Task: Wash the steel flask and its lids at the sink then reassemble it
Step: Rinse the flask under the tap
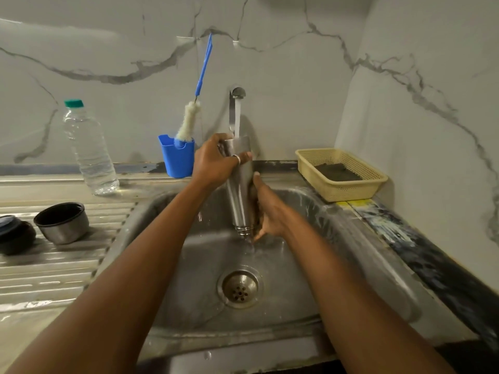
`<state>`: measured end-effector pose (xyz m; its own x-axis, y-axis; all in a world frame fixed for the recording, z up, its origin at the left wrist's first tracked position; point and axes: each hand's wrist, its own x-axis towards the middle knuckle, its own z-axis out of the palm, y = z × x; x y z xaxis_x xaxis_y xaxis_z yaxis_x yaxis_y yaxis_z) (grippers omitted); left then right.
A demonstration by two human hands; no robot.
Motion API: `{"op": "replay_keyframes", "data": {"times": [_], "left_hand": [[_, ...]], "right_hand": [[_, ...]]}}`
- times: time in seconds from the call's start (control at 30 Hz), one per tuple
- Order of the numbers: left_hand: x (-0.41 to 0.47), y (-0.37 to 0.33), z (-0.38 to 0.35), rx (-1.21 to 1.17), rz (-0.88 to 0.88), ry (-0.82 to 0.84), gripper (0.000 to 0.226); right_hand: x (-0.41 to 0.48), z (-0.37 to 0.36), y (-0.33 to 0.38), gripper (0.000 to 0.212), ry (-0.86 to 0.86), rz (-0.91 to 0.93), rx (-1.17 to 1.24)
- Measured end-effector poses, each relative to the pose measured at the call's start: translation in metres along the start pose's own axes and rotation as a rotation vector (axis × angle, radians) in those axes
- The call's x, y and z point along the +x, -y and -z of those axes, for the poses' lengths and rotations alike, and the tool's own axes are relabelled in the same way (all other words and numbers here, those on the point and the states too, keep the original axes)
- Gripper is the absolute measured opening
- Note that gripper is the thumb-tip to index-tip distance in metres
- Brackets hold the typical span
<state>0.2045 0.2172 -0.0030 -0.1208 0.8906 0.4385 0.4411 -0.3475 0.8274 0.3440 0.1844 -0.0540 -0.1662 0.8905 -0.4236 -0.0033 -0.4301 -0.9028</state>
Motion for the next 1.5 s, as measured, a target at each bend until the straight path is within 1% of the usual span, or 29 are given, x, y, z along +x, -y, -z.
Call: {"op": "replay_keyframes", "data": {"times": [0.03,0.07,0.1,0.17,0.23,0.33,0.4,0.5,0.57,0.63,0.77,0.83,0.87,0.97,1.03,1.1,1.17,1.27,1.4,1.5], "left_hand": [[-0.001,0.003,0.002,0.003,0.004,-0.027,0.058],[-0.001,0.006,0.005,-0.005,0.021,-0.057,0.054],[-0.001,0.008,0.008,-0.027,0.045,-0.087,0.051],[0.0,0.015,0.016,-0.09,0.116,-0.153,0.051],[-0.001,0.021,0.026,-0.196,0.212,-0.2,0.054],[-0.01,0.034,0.039,-0.348,0.39,-0.244,0.055],[-0.019,0.045,0.048,-0.404,0.497,-0.29,0.055],[-0.028,0.055,0.056,-0.549,0.608,-0.305,0.047],[-0.031,0.056,0.057,-0.61,0.681,-0.274,0.041],[-0.032,0.053,0.057,-0.59,0.744,-0.183,0.037],[-0.034,0.049,0.069,-0.417,0.87,0.061,0.042],[-0.04,0.053,0.074,-0.382,0.961,0.17,0.04],[-0.044,0.055,0.075,-0.364,0.991,0.223,0.037],[-0.056,0.058,0.07,-0.299,1.007,0.324,0.021],[-0.061,0.057,0.065,-0.286,0.98,0.342,0.02],[-0.06,0.058,0.062,-0.237,0.929,0.346,0.029],[-0.058,0.063,0.058,-0.132,0.895,0.369,0.047],[-0.058,0.071,0.054,-0.075,0.866,0.362,0.055],[-0.059,0.074,0.054,-0.07,0.829,0.338,0.053],[-0.055,0.075,0.055,-0.045,0.769,0.335,0.05]], "right_hand": [[-0.002,-0.003,0.0,0.07,0.04,0.027,-0.02],[0.0,-0.004,-0.001,0.076,0.074,0.063,-0.079],[0.001,-0.005,-0.004,0.077,0.088,0.113,-0.162],[0.002,-0.003,-0.009,0.064,0.062,0.238,-0.331],[0.004,0.003,-0.01,0.05,0.018,0.295,-0.374],[0.007,0.012,-0.01,0.056,-0.045,0.274,-0.307],[0.005,0.014,-0.008,0.051,-0.049,0.238,-0.236],[0.002,0.015,-0.003,0.052,-0.012,0.262,-0.012],[0.002,0.014,0.0,0.058,-0.04,0.324,0.126],[0.002,0.011,0.005,0.064,-0.103,0.387,0.222],[0.003,0.006,0.016,0.052,-0.204,0.518,0.314],[0.002,0.0,0.019,0.051,-0.21,0.546,0.274],[-0.001,-0.006,0.02,0.047,-0.206,0.552,0.245],[0.0,-0.024,0.023,0.041,-0.169,0.613,0.137],[0.001,-0.034,0.019,0.039,-0.154,0.645,-0.006],[0.005,-0.039,0.013,0.034,-0.167,0.668,-0.195],[0.005,-0.039,0.019,0.034,-0.222,0.695,-0.308],[0.003,-0.035,0.024,0.029,-0.326,0.763,-0.32],[0.003,-0.033,0.011,0.022,-0.309,0.641,-0.36],[-0.005,-0.034,0.039,0.024,-0.394,0.795,-0.35]]}}
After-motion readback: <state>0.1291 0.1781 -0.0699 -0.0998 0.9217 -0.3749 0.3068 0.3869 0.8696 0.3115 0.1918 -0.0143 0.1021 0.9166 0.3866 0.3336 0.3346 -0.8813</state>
